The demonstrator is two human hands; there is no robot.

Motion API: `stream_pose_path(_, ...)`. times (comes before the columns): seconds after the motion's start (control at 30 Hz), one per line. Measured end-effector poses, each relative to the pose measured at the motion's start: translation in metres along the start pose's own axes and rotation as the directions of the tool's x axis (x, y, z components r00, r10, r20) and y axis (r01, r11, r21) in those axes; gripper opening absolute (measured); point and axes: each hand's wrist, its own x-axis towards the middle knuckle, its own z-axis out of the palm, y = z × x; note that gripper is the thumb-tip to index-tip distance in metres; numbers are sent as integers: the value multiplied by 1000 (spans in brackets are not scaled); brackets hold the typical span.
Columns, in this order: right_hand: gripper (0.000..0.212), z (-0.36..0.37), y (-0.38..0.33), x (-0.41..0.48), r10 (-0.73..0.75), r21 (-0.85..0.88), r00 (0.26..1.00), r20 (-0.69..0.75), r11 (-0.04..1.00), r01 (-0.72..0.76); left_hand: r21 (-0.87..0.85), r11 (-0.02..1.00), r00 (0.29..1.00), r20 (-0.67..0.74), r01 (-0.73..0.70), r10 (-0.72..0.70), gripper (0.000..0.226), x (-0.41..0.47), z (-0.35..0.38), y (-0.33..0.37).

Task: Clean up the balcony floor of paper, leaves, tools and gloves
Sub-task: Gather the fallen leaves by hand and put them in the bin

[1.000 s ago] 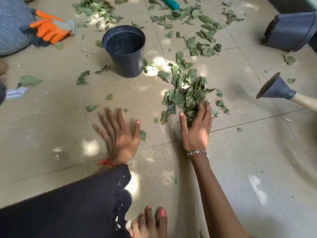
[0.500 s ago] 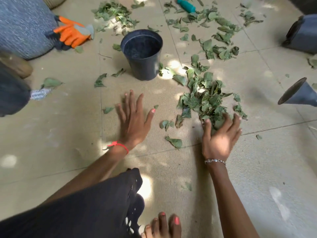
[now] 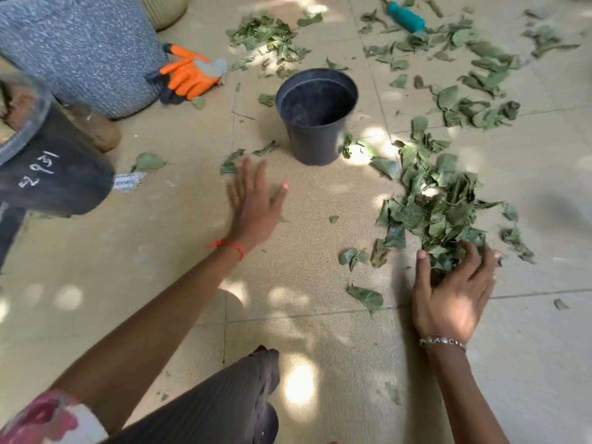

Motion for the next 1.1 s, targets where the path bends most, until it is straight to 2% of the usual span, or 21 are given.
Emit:
stream_pose_path(0.1,64,0,0,1,10,13,1000,-13,1000,-9,60,986,986,-65,156,-152,67,39,-10,-14)
stream_pose_path(0.17,66,-1,-1,0,17,-2,1000,-10,1000,-17,45,983,983,-67,175,-172,68,52,-10,-20)
stream_pose_path(0.3,72,-1,-5,-1,-14,-102,1000,21,995,16,59,998,1000,7,-16,16,66,52,3,-16)
stream_pose_path(0.4,75,0,-3,-1,-14,-180,995,98,983,31,-88,983,985,45,-161,165,64,44,13,8)
stream_pose_path(0.47,78,0,-2,-1,-19,-200,992,129,979,45,-159,970,980,53,-183,194,63,37,17,23)
stream_pose_path(0.57,80,-1,-3,-2,-25,-207,992,127,977,51,-160,963,972,58,-216,228,63,26,25,35)
stream_pose_path(0.87,76,-3,-4,-3,-38,-139,992,119,989,54,28,953,947,123,-301,296,70,-42,49,64)
stream_pose_path(1.0,76,-5,-6,-3,-51,-112,991,122,992,65,-57,880,858,202,-471,473,71,-63,56,84)
stream_pose_path(1.1,74,-6,-8,-3,-58,-30,994,97,998,61,-310,826,790,269,-470,551,69,-60,58,99)
